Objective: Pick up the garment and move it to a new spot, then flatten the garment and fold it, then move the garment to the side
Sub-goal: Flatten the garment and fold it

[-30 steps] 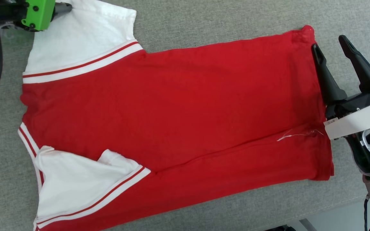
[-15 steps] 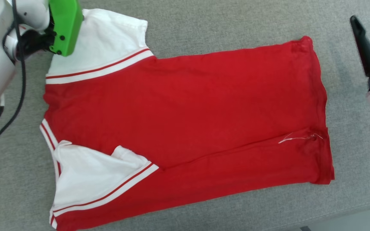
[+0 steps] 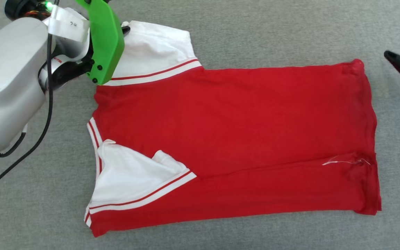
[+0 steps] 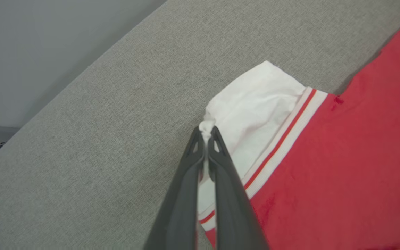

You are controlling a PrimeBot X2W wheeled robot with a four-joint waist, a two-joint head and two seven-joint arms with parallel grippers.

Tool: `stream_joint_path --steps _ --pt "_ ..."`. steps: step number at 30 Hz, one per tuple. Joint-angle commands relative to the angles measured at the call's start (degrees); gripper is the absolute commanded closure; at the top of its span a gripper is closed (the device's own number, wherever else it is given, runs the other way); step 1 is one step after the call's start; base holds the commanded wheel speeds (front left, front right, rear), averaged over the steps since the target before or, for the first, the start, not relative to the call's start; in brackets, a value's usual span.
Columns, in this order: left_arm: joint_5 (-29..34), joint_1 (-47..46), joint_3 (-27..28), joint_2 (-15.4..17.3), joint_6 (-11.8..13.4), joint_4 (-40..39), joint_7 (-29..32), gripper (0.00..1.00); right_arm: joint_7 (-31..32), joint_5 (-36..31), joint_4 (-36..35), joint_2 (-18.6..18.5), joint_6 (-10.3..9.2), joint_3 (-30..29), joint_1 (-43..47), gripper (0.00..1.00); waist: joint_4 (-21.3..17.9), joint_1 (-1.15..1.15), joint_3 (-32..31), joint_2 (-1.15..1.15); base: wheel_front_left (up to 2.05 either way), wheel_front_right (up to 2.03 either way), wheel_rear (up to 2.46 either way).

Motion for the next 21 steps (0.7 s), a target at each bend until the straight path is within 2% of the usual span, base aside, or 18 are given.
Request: stream_joint_path --steps 1,4,7,12,15,20,21 --pt "0.7 1.0 -0.2 0.0 -0.2 -0.5 -0.5 1.00 2.1 1.2 1.0 -0.2 -0.03 0.6 -1.1 0.00 1.4 0.00 0.0 0.33 0.00 0.00 0.00" --pt "1.5 0.8 -0.4 0.0 -0.2 -1.8 -1.3 1.00 6.4 2.7 3.2 0.2 -0.03 2.1 -1.9 0.00 2.2 0.00 0.6 0.33 0.00 0.00 0.00" --pt "2.3 0.2 -0.6 -0.1 -0.2 -2.9 -2.0 1.00 8.0 2.9 5.5 1.4 -0.03 2.9 -2.8 0.00 3.0 0.00 1.5 0.33 0.00 0.00 0.00" --pt "2.8 -0.8 -0.8 -0.3 -0.2 -4.0 -2.7 1.00 6.3 2.7 10.1 4.9 -0.03 3.0 -3.3 0.00 4.1 0.00 2.9 0.33 0.00 0.00 0.00" --pt "3.0 -1.2 -0.9 -0.4 -0.2 -4.3 -3.1 1.00 6.1 2.5 13.0 7.1 -0.03 5.1 -1.9 0.00 4.5 0.00 3.4 0.33 0.00 0.00 0.00" --pt "3.2 -0.9 -1.0 -0.1 -0.2 -4.2 -3.8 1.00 4.5 2.7 15.2 7.6 -0.03 8.7 -0.2 0.00 4.6 0.00 3.4 0.33 0.00 0.00 0.00" --pt "3.2 -0.8 -1.0 0.0 -0.2 -4.1 -4.0 1.00 3.4 2.6 15.6 7.4 -0.03 9.0 -0.4 1.00 4.5 0.00 3.1 0.33 0.00 0.00 0.00"
